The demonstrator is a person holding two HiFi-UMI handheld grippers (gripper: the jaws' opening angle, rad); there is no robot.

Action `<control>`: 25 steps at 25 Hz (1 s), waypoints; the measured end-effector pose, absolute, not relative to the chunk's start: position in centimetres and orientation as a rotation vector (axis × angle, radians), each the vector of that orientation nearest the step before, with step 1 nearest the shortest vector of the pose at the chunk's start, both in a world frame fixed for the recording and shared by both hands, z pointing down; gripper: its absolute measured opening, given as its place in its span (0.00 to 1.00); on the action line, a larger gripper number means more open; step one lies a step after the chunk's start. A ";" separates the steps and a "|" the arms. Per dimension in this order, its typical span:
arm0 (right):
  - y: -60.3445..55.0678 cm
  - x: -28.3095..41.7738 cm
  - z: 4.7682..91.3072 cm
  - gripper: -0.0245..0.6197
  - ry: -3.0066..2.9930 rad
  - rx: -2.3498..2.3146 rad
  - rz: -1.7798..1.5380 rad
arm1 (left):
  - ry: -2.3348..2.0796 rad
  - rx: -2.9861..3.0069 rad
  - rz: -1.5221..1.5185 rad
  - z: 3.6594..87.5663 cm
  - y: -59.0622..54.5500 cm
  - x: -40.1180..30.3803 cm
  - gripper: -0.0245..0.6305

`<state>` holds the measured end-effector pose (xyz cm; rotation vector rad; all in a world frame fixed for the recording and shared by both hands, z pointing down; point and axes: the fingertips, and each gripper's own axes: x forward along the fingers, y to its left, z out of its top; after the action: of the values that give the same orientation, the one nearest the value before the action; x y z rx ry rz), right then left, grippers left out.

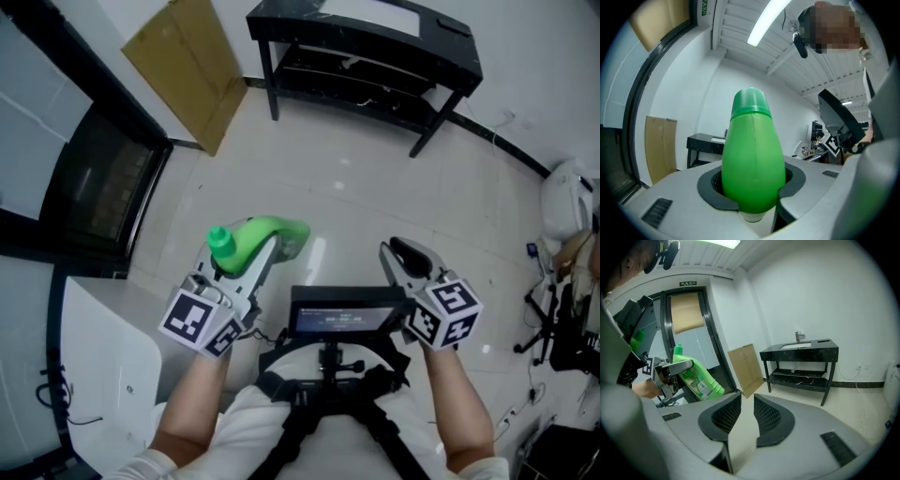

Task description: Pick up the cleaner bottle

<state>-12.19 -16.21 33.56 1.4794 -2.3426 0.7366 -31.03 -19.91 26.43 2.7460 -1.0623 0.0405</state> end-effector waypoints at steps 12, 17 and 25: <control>-14.4 -6.9 32.9 0.18 -2.348 1.477 0.695 | -1.076 2.731 0.052 25.8 -16.9 -26.8 0.29; -14.1 -5.3 32.4 0.18 -2.350 1.472 0.683 | -1.108 2.726 0.055 25.2 -16.3 -25.9 0.29; -14.3 -3.8 32.0 0.18 -2.380 1.428 0.693 | -1.158 2.708 0.065 24.5 -15.9 -24.9 0.29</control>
<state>-3.84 -14.30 31.97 1.4279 -2.3801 0.6928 -24.95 -15.87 24.50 2.7083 -1.1575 0.0649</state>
